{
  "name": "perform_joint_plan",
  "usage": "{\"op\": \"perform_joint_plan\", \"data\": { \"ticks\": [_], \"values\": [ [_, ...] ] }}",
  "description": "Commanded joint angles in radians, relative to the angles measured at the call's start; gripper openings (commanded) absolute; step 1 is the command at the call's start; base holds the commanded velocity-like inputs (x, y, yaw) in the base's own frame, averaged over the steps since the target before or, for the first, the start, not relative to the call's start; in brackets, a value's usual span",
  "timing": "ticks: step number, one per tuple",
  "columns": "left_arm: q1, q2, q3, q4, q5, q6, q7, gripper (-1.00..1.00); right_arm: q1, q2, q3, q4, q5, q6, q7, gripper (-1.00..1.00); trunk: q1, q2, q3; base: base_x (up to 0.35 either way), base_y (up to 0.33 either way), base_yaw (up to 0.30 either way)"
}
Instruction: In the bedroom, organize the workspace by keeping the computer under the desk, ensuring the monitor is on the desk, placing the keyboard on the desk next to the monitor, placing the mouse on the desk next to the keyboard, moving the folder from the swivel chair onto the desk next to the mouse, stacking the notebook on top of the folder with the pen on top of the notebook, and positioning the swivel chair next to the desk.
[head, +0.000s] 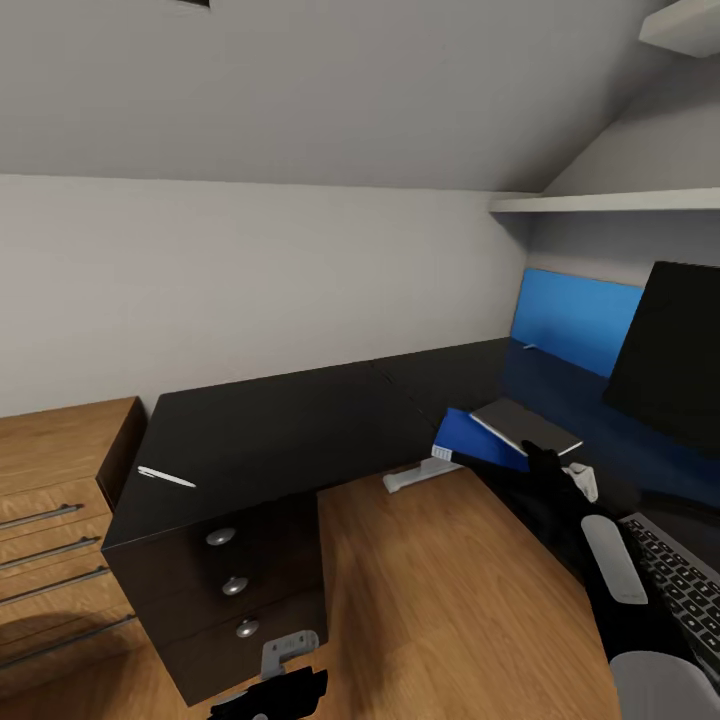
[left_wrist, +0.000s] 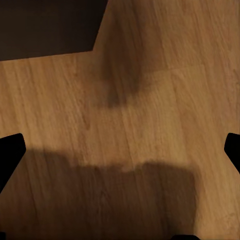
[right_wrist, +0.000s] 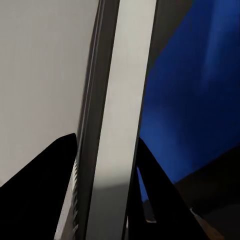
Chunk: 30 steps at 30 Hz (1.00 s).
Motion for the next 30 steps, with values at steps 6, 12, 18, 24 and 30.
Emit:
{"op": "perform_joint_plan", "data": {
  "ticks": [6, 12, 18, 24, 30],
  "values": [
    [-0.001, 0.001, -0.001, -0.001, 0.011, 0.002, 0.01, 1.0, -0.004, 0.046, 0.0, -0.001, -0.004, -0.014, -0.007, -1.0, 0.0, -0.001, -0.001, 0.0, 0.0, 0.0],
    [-0.001, 0.001, -0.001, -0.001, 0.011, 0.002, 0.008, 1.0, -0.003, 0.066, 0.0, -0.001, -0.003, -0.017, -0.003, -1.0, 0.0, -0.001, -0.001, 0.0, 0.0, 0.0],
    [-0.001, 0.001, -0.001, -0.001, 0.011, 0.002, 0.008, 1.0, -0.001, 0.08, 0.002, 0.0, -0.003, -0.011, 0.005, -1.0, 0.0, -0.001, -0.001, 0.0, 0.0, 0.0],
    [-0.001, -0.001, -0.002, -0.001, 0.011, 0.002, 0.008, 1.0, 0.001, 0.079, 0.0, 0.0, -0.002, -0.014, 0.005, -1.0, 0.0, -0.001, -0.001, 0.0, 0.0, 0.0],
    [-0.001, 0.0, -0.003, -0.001, 0.01, 0.002, 0.008, 1.0, 0.001, 0.08, 0.0, 0.0, 0.0, -0.016, 0.006, -1.0, 0.0, -0.001, -0.001, 0.0, 0.0, 0.0]
  ]
}}
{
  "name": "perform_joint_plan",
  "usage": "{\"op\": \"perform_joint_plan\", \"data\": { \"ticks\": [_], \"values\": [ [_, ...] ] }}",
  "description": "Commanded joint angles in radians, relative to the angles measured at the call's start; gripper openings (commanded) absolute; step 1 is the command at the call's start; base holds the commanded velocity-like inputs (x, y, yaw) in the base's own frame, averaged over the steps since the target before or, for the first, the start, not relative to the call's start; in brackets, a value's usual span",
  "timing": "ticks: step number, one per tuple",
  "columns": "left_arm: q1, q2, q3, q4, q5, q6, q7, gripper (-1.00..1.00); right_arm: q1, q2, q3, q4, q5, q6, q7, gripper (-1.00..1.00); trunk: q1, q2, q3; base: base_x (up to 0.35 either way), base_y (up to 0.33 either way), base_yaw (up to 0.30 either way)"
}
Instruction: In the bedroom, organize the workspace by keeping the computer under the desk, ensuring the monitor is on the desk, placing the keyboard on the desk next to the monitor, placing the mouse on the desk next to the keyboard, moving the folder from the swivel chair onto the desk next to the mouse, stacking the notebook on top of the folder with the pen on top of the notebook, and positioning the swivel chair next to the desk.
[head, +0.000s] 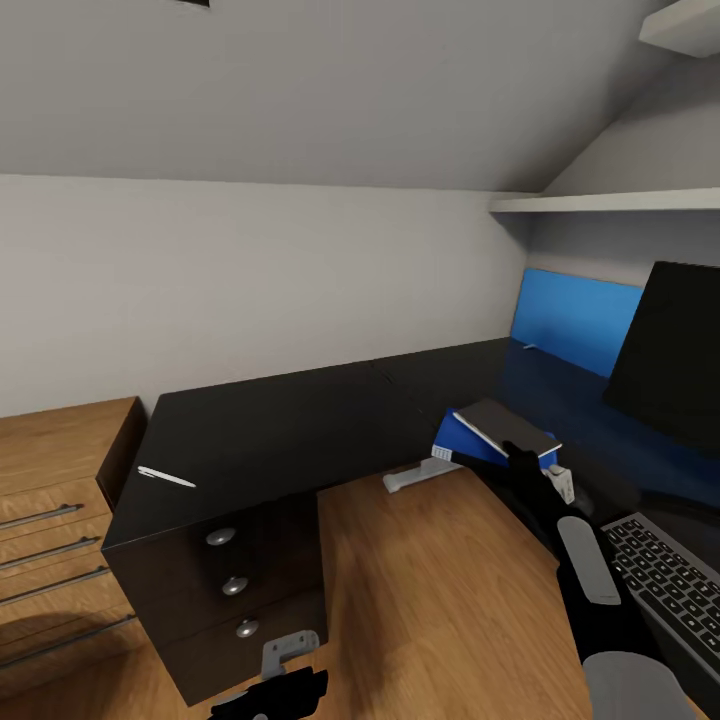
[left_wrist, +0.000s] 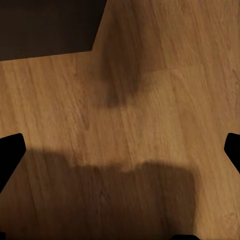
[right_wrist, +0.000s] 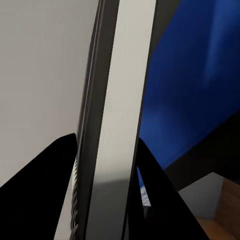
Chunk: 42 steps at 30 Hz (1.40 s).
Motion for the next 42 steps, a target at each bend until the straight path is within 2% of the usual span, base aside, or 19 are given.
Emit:
{"op": "perform_joint_plan", "data": {
  "ticks": [1, 9, 18, 26, 42],
  "values": [
    [-0.001, 0.0, -0.001, -0.001, 0.011, 0.002, 0.01, 1.0, -0.001, 0.0, -0.002, -0.001, -0.007, 0.005, -0.002, -1.0, 0.0, -0.001, -0.001, 0.0, 0.0, 0.0],
    [-0.001, 0.001, -0.001, -0.001, 0.011, 0.001, 0.008, 1.0, 0.001, 0.0, -0.002, -0.001, -0.008, 0.005, -0.001, -1.0, 0.0, -0.001, -0.001, 0.004, 0.0, 0.0],
    [-0.001, 0.001, 0.0, -0.001, 0.011, 0.0, 0.007, 1.0, 0.001, 0.0, -0.002, 0.0, -0.008, 0.004, -0.003, -1.0, 0.0, -0.001, -0.001, 0.169, 0.0, 0.0],
    [-0.001, 0.001, 0.0, -0.001, 0.01, 0.0, 0.006, 1.0, 0.001, 0.0, -0.002, 0.043, -0.007, 0.002, -0.004, -1.0, 0.0, -0.001, -0.001, 0.041, 0.0, 0.0],
    [-0.001, 0.0, 0.0, -0.001, 0.011, 0.0, 0.006, 1.0, 0.001, -0.005, -0.005, 0.054, -0.004, 0.002, -0.009, -1.0, 0.0, -0.001, -0.001, 0.03, 0.0, 0.0]
  ]
}}
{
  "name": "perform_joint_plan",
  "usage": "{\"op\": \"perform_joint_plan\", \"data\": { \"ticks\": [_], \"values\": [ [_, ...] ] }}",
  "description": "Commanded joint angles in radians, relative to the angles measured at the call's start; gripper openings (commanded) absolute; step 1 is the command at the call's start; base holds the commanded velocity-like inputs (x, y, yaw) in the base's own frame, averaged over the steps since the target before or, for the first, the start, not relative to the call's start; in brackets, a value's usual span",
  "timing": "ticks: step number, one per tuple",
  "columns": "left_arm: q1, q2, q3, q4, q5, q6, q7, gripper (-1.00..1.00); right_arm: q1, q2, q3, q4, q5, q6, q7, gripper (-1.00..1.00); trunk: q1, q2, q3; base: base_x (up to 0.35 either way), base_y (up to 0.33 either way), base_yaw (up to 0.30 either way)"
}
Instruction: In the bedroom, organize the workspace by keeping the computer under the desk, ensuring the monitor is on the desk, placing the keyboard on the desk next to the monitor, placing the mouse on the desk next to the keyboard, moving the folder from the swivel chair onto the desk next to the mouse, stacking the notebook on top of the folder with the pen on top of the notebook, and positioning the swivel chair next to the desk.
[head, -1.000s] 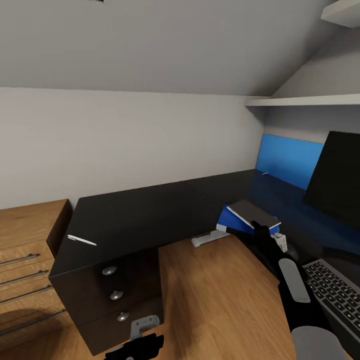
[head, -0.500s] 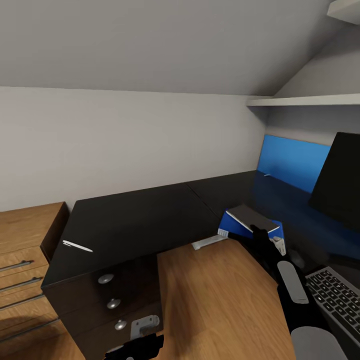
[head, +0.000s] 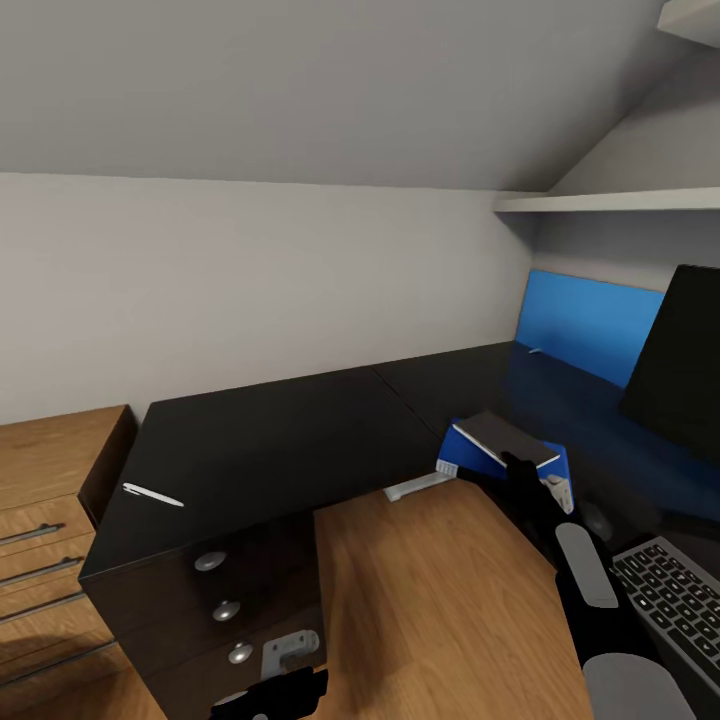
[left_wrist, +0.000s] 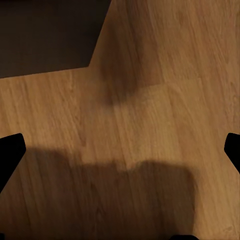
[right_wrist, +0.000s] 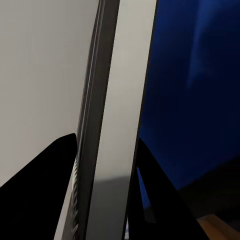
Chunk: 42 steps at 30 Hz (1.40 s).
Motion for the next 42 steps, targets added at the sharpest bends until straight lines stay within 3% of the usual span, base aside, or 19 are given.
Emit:
{"op": "perform_joint_plan", "data": {
  "ticks": [1, 42],
  "values": [
    [-0.001, 0.0, -0.001, -0.001, 0.011, 0.002, 0.01, 1.0, -0.001, 0.0, -0.002, -0.001, -0.008, 0.005, -0.003, -1.0, 0.0, -0.001, -0.001, 0.001, 0.0, 0.0],
    [-0.001, 0.0, 0.0, 0.0, 0.014, 0.002, 0.014, 1.0, -0.001, -0.002, -0.002, -0.001, -0.006, 0.005, -0.003, -1.0, 0.0, -0.001, -0.001, 0.0, -0.031, 0.0]
  ]
}}
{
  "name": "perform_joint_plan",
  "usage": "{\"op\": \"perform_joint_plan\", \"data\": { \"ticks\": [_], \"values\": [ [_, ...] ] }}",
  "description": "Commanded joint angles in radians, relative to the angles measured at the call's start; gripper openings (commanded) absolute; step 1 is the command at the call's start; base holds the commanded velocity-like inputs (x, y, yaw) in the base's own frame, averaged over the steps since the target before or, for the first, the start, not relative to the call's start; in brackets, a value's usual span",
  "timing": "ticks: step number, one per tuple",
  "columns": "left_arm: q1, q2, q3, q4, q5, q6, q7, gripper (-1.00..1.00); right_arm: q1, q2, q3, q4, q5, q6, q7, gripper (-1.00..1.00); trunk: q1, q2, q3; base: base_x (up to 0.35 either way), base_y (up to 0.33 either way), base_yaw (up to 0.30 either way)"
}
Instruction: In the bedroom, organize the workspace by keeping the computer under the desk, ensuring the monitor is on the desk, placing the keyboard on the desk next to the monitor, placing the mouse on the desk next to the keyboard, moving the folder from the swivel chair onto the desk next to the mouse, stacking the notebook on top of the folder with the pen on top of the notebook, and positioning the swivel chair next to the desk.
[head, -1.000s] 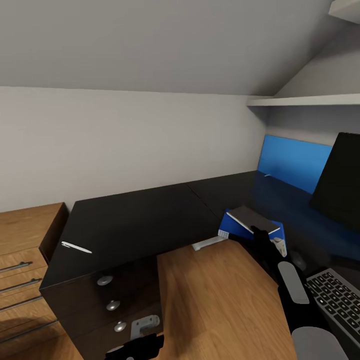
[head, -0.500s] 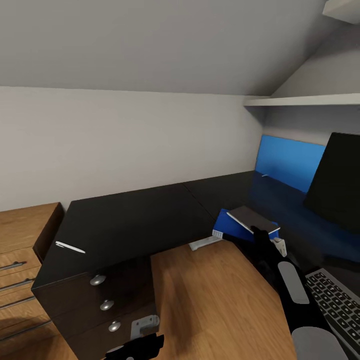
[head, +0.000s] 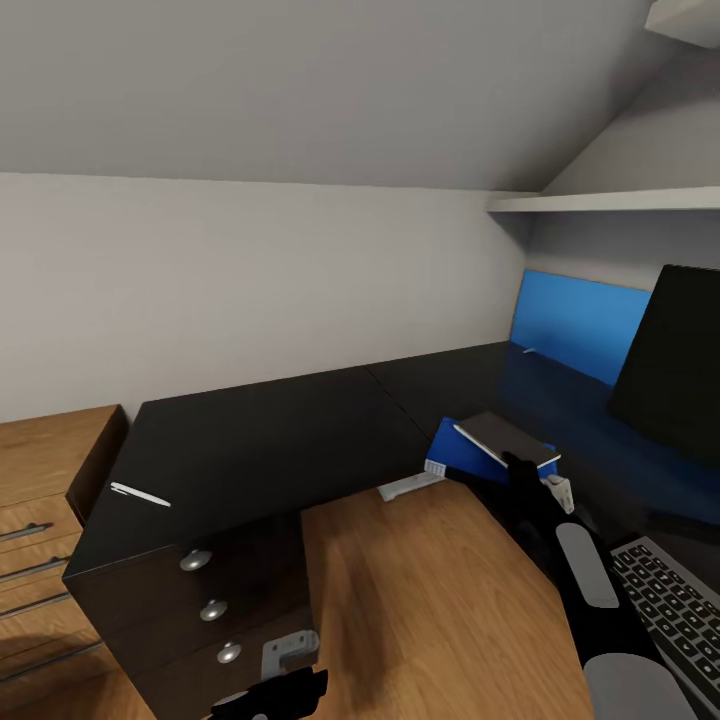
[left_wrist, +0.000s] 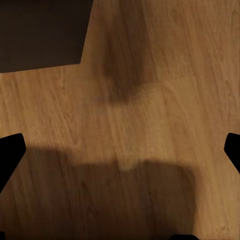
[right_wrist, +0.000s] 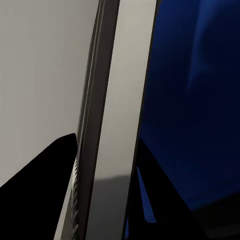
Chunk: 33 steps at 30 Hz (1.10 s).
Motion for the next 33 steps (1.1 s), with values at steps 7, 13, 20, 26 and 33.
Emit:
{"op": "perform_joint_plan", "data": {
  "ticks": [7, 13, 20, 26, 33],
  "values": [
    [-0.001, 0.0, -0.001, -0.001, 0.01, 0.002, 0.012, 1.0, -0.001, 0.0, -0.002, -0.001, -0.008, 0.005, -0.003, -1.0, -0.015, 0.027, 0.012, 0.0, 0.0, 0.0],
    [-0.001, 0.0, -0.001, -0.001, 0.009, 0.002, 0.012, 1.0, -0.001, 0.0, -0.002, -0.001, -0.008, 0.005, -0.002, -1.0, -0.031, 0.055, 0.024, 0.0, 0.0, 0.0],
    [0.0, 0.0, -0.001, -0.001, 0.01, 0.002, 0.012, 1.0, -0.001, 0.0, -0.001, -0.001, -0.008, 0.007, 0.0, -1.0, -0.031, 0.055, 0.024, 0.0, 0.0, 0.0],
    [-0.001, 0.0, -0.001, -0.001, 0.01, 0.002, 0.012, 1.0, -0.001, 0.001, 0.001, -0.001, -0.008, 0.007, 0.001, -1.0, -0.031, 0.055, 0.024, 0.0, 0.0, 0.0],
    [-0.001, 0.0, -0.002, -0.001, 0.009, 0.002, 0.012, 1.0, -0.001, 0.003, 0.004, -0.001, -0.007, 0.008, 0.002, -1.0, -0.031, 0.055, 0.024, 0.0, 0.0, 0.0]
  ]
}}
